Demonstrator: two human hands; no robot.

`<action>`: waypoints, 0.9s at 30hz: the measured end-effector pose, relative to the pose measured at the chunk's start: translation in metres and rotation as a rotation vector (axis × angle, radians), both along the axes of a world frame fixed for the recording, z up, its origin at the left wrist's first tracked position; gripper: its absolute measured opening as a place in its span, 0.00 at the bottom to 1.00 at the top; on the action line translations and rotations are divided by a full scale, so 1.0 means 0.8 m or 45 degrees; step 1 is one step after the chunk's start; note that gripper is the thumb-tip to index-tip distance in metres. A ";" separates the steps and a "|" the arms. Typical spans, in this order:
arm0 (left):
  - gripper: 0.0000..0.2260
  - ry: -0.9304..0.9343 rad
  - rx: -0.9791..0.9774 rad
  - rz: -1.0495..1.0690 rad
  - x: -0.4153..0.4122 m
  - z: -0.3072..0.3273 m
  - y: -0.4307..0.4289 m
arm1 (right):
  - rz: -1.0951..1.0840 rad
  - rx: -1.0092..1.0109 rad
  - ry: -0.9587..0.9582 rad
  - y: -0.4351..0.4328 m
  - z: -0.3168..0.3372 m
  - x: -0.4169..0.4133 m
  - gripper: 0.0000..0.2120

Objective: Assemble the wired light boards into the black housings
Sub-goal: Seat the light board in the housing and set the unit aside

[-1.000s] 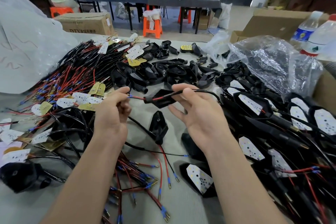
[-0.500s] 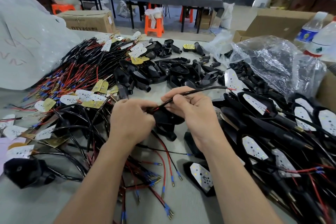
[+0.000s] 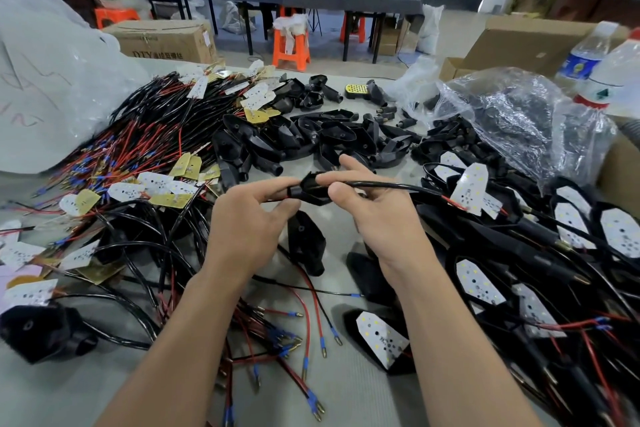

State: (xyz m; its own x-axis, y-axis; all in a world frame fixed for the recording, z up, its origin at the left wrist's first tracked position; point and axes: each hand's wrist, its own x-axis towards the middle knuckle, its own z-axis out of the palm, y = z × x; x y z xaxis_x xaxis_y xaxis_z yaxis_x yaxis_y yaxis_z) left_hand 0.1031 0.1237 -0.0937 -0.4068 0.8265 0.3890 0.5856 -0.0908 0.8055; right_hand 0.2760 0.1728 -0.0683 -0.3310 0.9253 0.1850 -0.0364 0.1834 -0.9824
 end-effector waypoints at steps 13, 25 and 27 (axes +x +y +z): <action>0.12 -0.692 -0.015 -0.381 0.002 0.013 0.004 | 0.259 -0.523 0.649 -0.007 0.010 -0.007 0.13; 0.11 -1.309 0.290 0.451 -0.025 0.019 0.006 | 0.044 -0.485 1.096 0.006 0.020 0.019 0.21; 0.12 -1.198 0.290 0.565 -0.026 0.017 0.009 | 0.031 -0.488 1.081 0.007 0.022 0.023 0.21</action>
